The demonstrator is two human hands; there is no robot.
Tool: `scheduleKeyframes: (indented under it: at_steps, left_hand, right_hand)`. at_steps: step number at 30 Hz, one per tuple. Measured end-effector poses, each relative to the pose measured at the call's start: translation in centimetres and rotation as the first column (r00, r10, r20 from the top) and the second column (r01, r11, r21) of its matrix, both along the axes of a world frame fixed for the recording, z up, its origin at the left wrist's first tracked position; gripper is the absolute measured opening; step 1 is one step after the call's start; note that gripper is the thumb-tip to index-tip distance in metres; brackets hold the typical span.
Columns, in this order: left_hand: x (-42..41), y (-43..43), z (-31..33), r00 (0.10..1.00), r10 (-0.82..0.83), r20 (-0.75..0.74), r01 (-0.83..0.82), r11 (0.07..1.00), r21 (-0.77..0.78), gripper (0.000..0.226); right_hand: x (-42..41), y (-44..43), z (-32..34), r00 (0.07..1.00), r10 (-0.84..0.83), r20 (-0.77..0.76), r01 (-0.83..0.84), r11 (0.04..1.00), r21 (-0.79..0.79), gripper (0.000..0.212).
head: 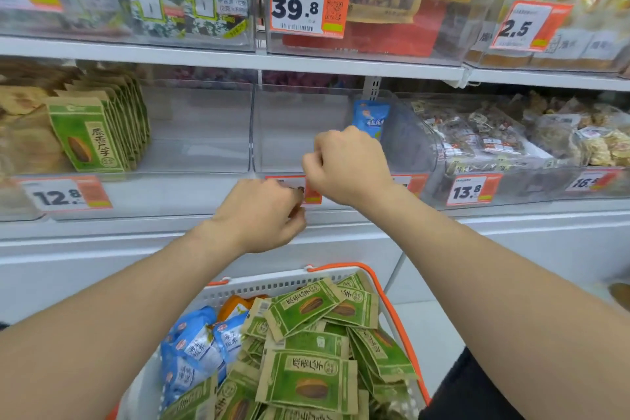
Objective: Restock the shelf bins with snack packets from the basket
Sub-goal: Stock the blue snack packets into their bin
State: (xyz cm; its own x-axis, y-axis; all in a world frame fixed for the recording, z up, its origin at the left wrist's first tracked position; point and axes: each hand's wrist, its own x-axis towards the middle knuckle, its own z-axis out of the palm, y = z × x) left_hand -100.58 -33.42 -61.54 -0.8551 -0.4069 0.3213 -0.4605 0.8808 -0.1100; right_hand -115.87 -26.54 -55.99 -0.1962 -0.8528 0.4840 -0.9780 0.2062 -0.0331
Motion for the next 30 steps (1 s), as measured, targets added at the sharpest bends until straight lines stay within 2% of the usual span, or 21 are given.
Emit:
scheduleKeyframes:
  at_steps: [2, 4, 6, 8, 10, 12, 16, 21, 26, 28, 30]
  left_hand:
    - [1.2, 0.9, -1.0, 0.974, 0.085, 0.211, -0.103, 0.992, 0.077, 0.026]
    - [2.6, 1.4, -2.2, 0.923, 0.096, 0.373, -0.159, 0.977, 0.140, 0.026]
    - [3.9, 1.7, -3.3, 0.871, 0.088, 0.483, -0.194, 0.966, 0.174, 0.027]
    - [5.1, 1.9, -4.0, 0.833, 0.075, 0.549, -0.215, 0.957, 0.195, 0.028]
    - [6.1, 2.3, -4.7, 0.826, 0.068, 0.560, -0.240, 0.941, 0.240, 0.030]
    - [6.8, 2.5, -5.4, 0.817, 0.064, 0.574, -0.265, 0.925, 0.273, 0.030]
    - [6.7, 2.5, -5.7, 0.782, 0.032, 0.622, -0.296, 0.897, 0.327, 0.030]
    - [5.9, 2.2, -5.6, 0.799, -0.003, 0.601, -0.285, 0.879, 0.383, 0.031]
    - [6.2, 1.4, -6.2, 0.798, 0.004, 0.602, -0.312, 0.859, 0.407, 0.030]
    - [6.2, 1.0, -6.2, 0.798, 0.013, 0.602, -0.333, 0.842, 0.424, 0.031]
    - [6.5, 0.7, -6.4, 0.794, 0.023, 0.608, -0.364, 0.820, 0.443, 0.031]
  right_hand:
    - [1.8, 1.3, -0.9, 0.998, 0.060, -0.025, -0.055, 0.985, 0.165, 0.028]
    - [3.3, 2.4, -2.5, 0.990, 0.135, -0.032, -0.112, 0.915, 0.389, 0.028]
    - [4.3, 3.2, -4.6, 0.978, 0.207, -0.040, -0.138, 0.772, 0.620, 0.032]
    - [4.8, 3.8, -7.2, 0.968, 0.249, -0.033, -0.123, 0.583, 0.803, 0.030]
    - [5.1, 4.0, -9.8, 0.954, 0.293, -0.062, -0.080, 0.447, 0.891, 0.014]
    - [5.1, 3.5, -12.3, 0.931, 0.352, -0.092, -0.065, 0.408, 0.911, 0.015]
    - [5.1, 2.1, -15.6, 0.904, 0.412, -0.113, -0.067, 0.399, 0.914, 0.022]
    - [5.1, 1.8, -18.4, 0.873, 0.475, -0.110, -0.046, 0.306, 0.951, 0.046]
    - [5.4, 0.8, -20.3, 0.874, 0.469, -0.124, -0.044, 0.331, 0.943, 0.078]
    - [5.5, 0.4, -20.4, 0.874, 0.471, -0.124, -0.037, 0.318, 0.947, 0.078]
    - [5.7, -0.2, -20.0, 0.883, 0.459, -0.103, -0.066, 0.339, 0.938, 0.064]
